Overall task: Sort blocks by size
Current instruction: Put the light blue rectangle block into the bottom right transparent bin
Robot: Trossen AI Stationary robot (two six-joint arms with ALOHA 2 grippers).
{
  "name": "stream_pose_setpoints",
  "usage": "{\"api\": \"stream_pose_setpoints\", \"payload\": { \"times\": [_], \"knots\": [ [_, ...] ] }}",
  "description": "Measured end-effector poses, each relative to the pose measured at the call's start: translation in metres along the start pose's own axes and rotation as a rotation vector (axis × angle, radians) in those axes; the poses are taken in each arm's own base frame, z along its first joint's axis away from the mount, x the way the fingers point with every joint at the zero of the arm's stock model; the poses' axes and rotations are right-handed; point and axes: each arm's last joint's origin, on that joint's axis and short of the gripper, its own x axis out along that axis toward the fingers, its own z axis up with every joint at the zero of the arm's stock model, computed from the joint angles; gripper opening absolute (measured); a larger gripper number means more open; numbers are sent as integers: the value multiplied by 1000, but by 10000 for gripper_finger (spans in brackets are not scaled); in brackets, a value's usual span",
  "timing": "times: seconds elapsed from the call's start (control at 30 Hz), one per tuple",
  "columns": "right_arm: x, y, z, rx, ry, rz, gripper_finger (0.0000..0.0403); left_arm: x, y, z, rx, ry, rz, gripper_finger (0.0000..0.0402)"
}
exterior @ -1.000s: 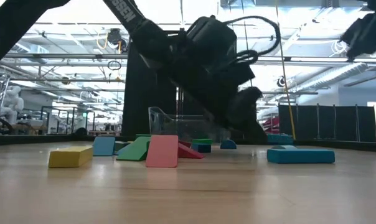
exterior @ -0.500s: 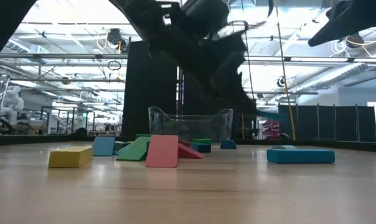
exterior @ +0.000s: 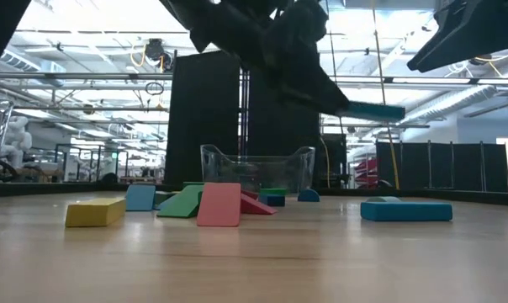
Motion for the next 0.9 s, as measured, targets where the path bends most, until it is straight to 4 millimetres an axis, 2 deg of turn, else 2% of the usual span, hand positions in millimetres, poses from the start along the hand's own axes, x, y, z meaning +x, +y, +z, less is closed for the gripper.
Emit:
{"api": "stream_pose_setpoints", "payload": {
  "times": [0.3,0.6,0.9],
  "knots": [
    [15,16,1,-93,21,19,164,-3,9,0,3,-18,-233,98],
    [26,34,2,-268,-2,49,165,-7,21,1,-15,-54,-290,98],
    [31,35,0,-349,5,-6,165,-10,32,5,-86,-97,-292,98]
  ]
}}
